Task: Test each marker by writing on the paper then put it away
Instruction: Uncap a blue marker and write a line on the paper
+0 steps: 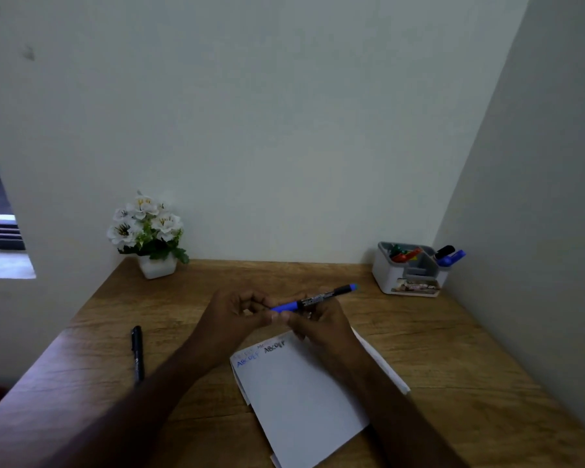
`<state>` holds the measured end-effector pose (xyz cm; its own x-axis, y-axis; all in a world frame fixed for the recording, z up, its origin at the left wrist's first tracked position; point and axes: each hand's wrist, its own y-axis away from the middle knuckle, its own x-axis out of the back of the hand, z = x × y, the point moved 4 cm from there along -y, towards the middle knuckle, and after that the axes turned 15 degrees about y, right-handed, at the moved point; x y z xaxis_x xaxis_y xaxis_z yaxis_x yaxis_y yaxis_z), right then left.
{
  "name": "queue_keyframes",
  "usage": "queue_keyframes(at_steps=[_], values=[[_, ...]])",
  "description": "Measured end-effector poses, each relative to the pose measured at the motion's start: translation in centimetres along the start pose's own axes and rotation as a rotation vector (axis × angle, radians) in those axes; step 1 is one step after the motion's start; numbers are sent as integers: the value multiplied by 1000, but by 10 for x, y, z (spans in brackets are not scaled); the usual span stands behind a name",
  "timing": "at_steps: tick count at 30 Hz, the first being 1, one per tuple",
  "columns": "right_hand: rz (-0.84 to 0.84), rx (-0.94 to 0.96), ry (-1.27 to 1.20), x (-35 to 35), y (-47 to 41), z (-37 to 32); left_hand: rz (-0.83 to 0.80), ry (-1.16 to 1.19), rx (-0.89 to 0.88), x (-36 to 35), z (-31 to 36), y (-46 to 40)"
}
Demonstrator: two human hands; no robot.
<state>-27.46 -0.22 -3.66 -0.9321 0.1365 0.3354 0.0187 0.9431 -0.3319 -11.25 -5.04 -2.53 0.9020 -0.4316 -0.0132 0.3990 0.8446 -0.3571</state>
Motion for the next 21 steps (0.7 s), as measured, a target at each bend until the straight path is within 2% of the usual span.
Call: queue_keyframes(at_steps=[2, 5, 7, 10, 12, 15, 21], values=[[96, -31, -8, 9, -4, 5, -8, -10, 38, -3, -2, -3], [259, -111, -10, 29, -6, 12, -61, -152, 57, -10, -7, -14], [315, -129, 196, 43, -7, 12, -94, -247, 52, -19, -8, -25], [307, -81, 655, 63, -12, 9, -171, -341, 24, -40, -3, -49], [307, -42, 830, 81, -14, 5, -237, -375, 6, -58, 2, -68], [334, -56, 939, 125, -14, -6, -299, -478, -29, -85, 6, -99], [606, -47, 1127, 249, -19, -36, -371, -520, -110, -142, 14, -145]])
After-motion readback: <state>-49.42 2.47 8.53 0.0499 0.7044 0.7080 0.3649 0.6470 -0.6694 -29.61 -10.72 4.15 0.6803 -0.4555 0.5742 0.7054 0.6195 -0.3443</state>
